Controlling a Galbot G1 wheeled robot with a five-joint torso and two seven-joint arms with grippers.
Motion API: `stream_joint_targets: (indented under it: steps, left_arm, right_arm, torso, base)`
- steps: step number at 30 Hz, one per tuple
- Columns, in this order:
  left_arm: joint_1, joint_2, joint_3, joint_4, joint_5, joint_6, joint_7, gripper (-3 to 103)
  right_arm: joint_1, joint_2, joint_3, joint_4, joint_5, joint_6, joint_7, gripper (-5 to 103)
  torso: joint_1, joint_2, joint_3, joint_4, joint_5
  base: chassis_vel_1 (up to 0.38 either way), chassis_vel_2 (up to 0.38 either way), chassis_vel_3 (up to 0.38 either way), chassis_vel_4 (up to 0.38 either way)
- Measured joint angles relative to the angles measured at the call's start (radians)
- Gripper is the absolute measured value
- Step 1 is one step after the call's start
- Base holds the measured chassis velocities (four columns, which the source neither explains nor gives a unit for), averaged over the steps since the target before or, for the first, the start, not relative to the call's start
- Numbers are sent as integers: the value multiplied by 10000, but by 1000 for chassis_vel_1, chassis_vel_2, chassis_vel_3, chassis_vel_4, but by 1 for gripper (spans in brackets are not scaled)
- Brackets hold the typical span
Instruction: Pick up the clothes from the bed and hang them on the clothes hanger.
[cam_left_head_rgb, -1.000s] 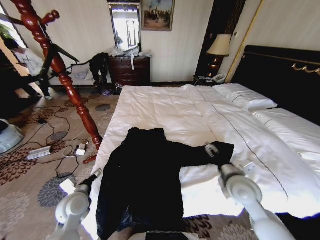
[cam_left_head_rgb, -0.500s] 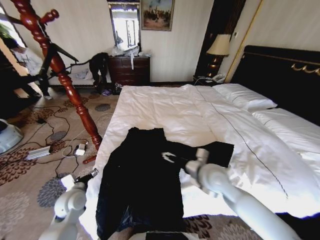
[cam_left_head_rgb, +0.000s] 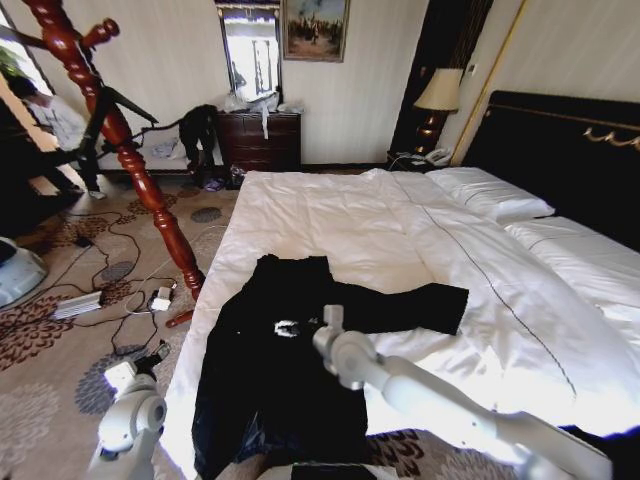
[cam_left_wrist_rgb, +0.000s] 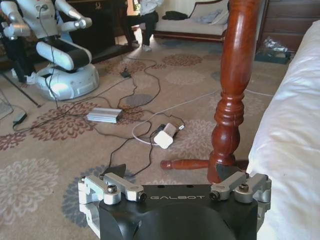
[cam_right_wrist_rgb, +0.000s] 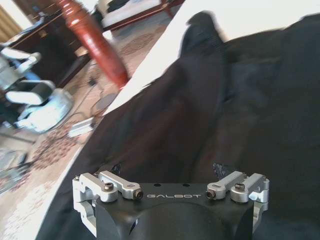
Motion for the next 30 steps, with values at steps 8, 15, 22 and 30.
stream_joint_targets:
  steps: [8,15,22,30]
  left_arm:
    - [-117,-128,1,-32,-121,329,-273,100]
    - [-57,-227,-63,-354,-407,441,-503,100]
    - [95,-188,-105,-944,-722,399,-531,100]
    - [235,-126,37,-1029,-694,363,-543,100]
  right_arm:
    - [199,1216,-784,-294,-107,12,21,100]
    - [797,1948,-1279,-1090,-1,-513,672,100]
    - [888,1900,-1316,-1517,38,-790,1831,100]
    - [665,1491,-659,-950,1185,-340,1948,100]
  torso:
    - [-1,0,-1,0,0]
    - [0,0,0,1,0]
    - [0,0,0,-1,2]
    - [0,0,0,-1,3]
  base:
    - [0,0,0,0]
    - [0,0,0,0]
    - [0,0,0,0]
    - [0,0,0,0]
